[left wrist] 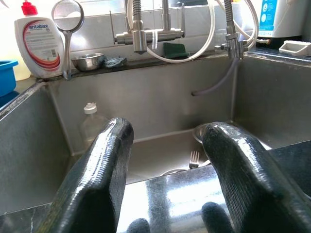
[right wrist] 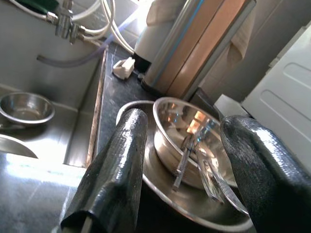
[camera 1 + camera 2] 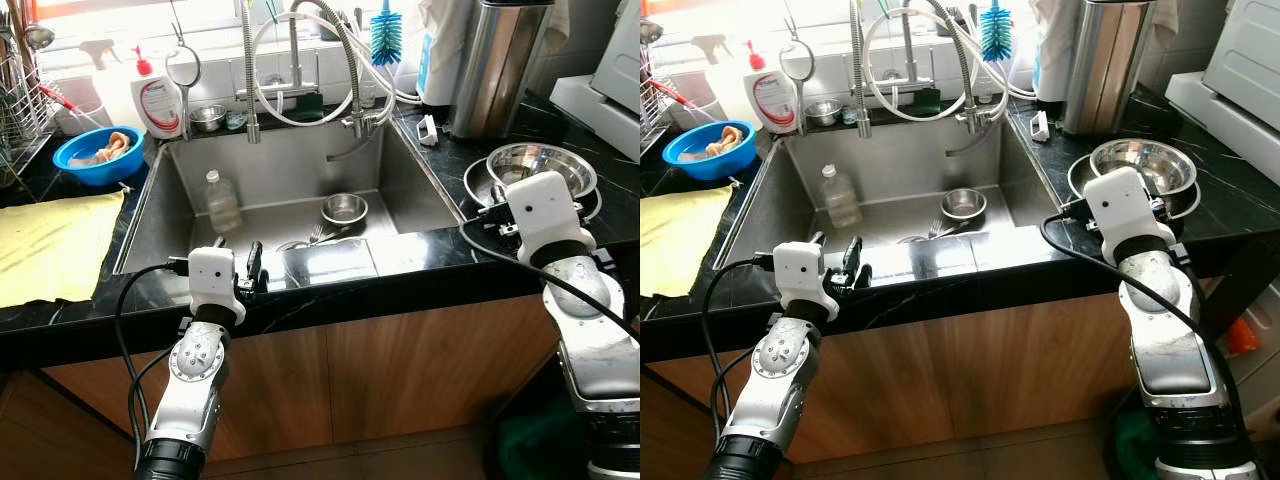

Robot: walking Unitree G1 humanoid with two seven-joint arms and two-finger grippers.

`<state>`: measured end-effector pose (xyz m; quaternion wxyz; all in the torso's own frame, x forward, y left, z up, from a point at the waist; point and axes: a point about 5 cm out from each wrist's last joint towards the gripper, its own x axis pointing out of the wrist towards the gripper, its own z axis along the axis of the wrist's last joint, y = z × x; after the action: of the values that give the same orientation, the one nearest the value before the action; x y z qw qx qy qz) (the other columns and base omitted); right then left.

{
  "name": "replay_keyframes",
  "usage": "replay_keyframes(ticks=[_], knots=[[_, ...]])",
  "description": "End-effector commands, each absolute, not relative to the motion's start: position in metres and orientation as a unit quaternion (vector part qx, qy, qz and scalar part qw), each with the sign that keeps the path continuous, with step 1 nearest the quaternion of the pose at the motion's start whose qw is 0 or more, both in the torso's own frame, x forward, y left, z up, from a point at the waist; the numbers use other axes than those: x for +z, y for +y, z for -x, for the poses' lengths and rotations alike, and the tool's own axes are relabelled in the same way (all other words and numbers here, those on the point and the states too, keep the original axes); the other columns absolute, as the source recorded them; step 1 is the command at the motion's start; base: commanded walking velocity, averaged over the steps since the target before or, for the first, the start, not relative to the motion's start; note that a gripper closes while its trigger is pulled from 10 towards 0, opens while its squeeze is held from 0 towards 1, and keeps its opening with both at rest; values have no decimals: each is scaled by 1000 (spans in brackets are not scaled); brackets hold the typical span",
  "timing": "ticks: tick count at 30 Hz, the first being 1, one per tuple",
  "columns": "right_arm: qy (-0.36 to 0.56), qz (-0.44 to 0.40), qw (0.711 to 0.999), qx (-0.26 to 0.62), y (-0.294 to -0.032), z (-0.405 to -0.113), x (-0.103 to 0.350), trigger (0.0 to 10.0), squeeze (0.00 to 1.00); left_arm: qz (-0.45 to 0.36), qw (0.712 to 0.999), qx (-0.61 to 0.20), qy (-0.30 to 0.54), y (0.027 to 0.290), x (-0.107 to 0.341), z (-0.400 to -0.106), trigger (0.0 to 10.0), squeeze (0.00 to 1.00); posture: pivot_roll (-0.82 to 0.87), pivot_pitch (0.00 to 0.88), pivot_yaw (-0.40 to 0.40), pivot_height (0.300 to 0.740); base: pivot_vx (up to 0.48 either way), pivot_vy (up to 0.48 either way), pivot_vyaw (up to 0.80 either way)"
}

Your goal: Kitchen organization

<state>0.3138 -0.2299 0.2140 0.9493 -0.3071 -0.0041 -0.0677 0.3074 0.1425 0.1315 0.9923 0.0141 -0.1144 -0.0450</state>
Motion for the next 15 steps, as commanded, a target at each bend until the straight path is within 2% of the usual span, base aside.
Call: replay_keyframes(ticks=[1, 15], knots=[[8, 313, 947, -67, -231, -315, 214, 10000, 0, -16, 992, -44, -121, 144, 135, -308, 10000, 0, -181, 0, 95, 740, 0, 0, 0], [43, 299, 950, -83, -236, -315, 209, 10000, 0, -16, 992, -43, -121, 144, 135, -309, 10000, 0, -182, 0, 96, 740, 0, 0, 0]])
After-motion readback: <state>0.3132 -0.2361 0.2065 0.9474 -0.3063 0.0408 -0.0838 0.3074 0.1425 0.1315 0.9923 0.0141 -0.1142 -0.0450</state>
